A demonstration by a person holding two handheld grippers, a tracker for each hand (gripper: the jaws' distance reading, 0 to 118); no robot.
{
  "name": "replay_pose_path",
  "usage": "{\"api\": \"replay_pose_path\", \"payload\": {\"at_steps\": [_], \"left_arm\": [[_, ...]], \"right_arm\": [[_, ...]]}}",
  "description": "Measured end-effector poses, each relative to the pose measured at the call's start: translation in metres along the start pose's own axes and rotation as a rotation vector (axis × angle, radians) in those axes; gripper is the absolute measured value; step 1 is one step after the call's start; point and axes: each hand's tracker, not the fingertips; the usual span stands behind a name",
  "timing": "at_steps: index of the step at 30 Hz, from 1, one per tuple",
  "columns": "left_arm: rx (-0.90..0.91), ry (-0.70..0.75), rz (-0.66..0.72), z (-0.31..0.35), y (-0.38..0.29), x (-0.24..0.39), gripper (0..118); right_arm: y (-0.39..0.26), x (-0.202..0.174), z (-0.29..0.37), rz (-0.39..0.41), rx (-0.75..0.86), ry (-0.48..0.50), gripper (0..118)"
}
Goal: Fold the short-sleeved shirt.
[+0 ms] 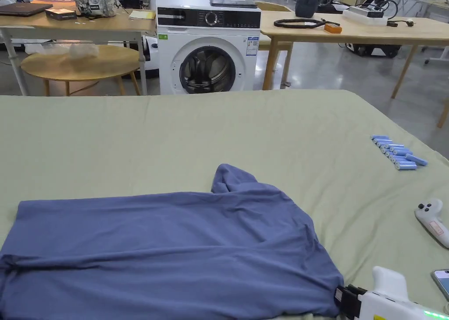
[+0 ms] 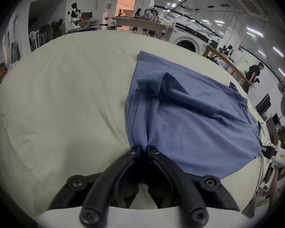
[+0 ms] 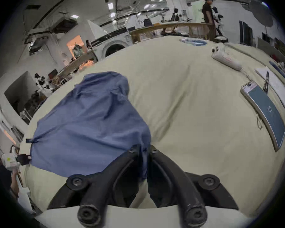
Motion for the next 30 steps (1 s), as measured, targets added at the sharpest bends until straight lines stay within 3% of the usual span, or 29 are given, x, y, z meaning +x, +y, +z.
{"api": "replay_pose_path", "payload": {"at_steps": [5, 12, 20, 25, 26, 27, 28, 29, 30], "left_arm": [[0.106, -0.095, 0.127, 0.044, 0.002, -0.012, 1], [0.258, -0.150, 0.047, 0.122, -0.006, 0.000, 0], [0.181, -0.120, 0.107, 0.178, -0.085, -0.019, 0], [0.145, -0.113, 0.099, 0.172, -0.119, -0.018, 1], [0.116, -0.078, 0.099, 0.161, -0.128, -0.025, 16], [0.120, -0.033, 0.090, 0.159, -0.132, -0.027, 35], [0.117, -0.027, 0.083, 0.159, -0.134, -0.028, 49], [0.110, -0.017, 0.080, 0.161, -0.134, -0.027, 53], [0.120, -0.011, 0.075, 0.164, -0.131, -0.019, 54]], "right_arm": [[0.013, -0.003, 0.026, -0.013, 0.064, 0.014, 6], [0.034, -0.012, 0.086, 0.044, 0.161, 0.035, 6], [-0.026, 0.014, 0.134, 0.026, 0.111, 0.002, 6], [-0.059, 0.019, 0.122, 0.079, 0.052, -0.033, 6], [-0.061, 0.020, 0.119, 0.081, 0.048, -0.038, 8], [-0.064, 0.021, 0.118, 0.089, 0.044, -0.041, 18], [-0.066, 0.021, 0.117, 0.090, 0.048, -0.045, 37], [-0.064, 0.016, 0.121, 0.090, 0.052, -0.041, 59], [-0.062, 0.015, 0.124, 0.090, 0.057, -0.035, 62]]}}
